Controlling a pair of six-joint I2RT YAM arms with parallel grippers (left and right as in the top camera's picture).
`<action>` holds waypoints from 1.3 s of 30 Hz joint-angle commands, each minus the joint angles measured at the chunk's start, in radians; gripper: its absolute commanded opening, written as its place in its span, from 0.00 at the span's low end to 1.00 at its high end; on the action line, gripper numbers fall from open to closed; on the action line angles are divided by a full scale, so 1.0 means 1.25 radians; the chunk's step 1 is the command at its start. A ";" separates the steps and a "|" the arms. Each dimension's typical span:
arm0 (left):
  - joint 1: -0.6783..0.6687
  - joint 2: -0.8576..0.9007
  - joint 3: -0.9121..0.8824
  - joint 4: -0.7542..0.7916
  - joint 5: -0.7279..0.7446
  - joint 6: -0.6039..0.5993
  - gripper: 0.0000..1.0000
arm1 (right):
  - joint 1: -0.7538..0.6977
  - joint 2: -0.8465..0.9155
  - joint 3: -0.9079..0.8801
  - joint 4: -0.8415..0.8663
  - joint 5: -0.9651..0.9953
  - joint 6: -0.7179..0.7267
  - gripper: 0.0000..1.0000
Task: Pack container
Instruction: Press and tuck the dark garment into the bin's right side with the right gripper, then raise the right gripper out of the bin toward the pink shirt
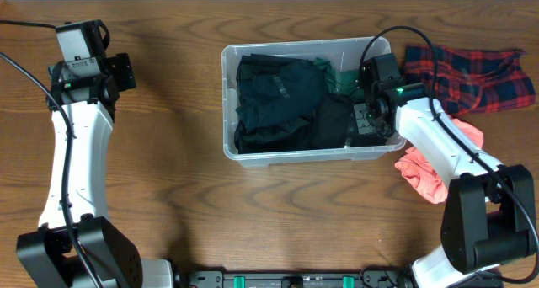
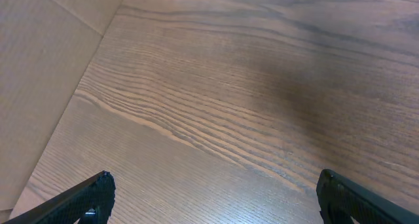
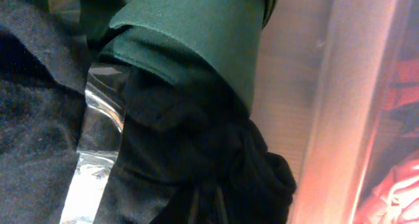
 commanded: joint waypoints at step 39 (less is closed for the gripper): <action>0.002 0.003 0.001 -0.003 -0.010 -0.007 0.98 | -0.468 -0.182 -0.015 -0.167 -0.007 0.174 0.99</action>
